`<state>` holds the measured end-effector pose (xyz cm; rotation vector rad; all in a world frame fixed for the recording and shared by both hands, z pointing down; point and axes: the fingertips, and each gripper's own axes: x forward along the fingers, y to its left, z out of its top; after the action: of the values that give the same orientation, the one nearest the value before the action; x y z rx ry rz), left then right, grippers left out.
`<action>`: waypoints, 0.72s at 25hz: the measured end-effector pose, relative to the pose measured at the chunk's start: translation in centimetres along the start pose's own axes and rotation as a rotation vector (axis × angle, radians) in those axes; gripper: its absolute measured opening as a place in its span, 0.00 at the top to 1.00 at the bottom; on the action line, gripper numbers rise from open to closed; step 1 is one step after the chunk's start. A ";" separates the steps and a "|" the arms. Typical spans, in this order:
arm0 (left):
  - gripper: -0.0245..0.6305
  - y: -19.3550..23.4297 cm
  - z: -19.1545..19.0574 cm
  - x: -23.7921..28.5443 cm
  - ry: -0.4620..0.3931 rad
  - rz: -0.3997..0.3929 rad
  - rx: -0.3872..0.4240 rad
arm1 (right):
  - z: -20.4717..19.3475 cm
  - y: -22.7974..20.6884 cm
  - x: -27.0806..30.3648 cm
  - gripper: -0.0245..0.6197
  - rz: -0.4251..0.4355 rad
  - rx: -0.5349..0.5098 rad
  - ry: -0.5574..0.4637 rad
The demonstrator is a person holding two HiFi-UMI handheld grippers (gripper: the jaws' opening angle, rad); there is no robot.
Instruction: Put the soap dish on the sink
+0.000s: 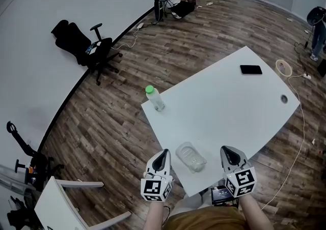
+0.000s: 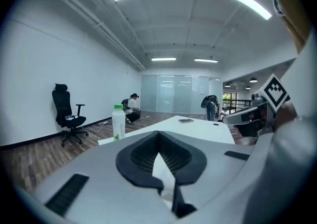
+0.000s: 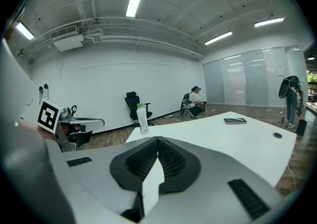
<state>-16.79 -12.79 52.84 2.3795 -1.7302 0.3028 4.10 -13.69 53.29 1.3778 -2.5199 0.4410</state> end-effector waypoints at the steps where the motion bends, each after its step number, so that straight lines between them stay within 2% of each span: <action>1: 0.95 0.1 0.6 -0.1 -0.019 0.006 0.014 | 0.2 0.1 0.0 0.95 0.001 -0.005 -0.005; 5: 0.95 0.6 2.8 -0.9 -0.091 0.030 0.013 | 1.2 0.3 -0.4 0.95 0.001 -0.021 -0.024; 9: 0.95 0.8 4.0 -1.5 -0.113 0.059 0.069 | 2.1 0.2 -0.6 0.95 -0.006 -0.034 -0.047; 18: 0.95 0.7 8.6 -3.7 -0.257 0.104 0.064 | 7.1 -0.6 -1.8 0.95 -0.029 -0.036 -0.172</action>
<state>-18.14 -11.88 43.61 2.4693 -1.9871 0.0691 5.11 -15.25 46.18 1.4955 -2.6249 0.2811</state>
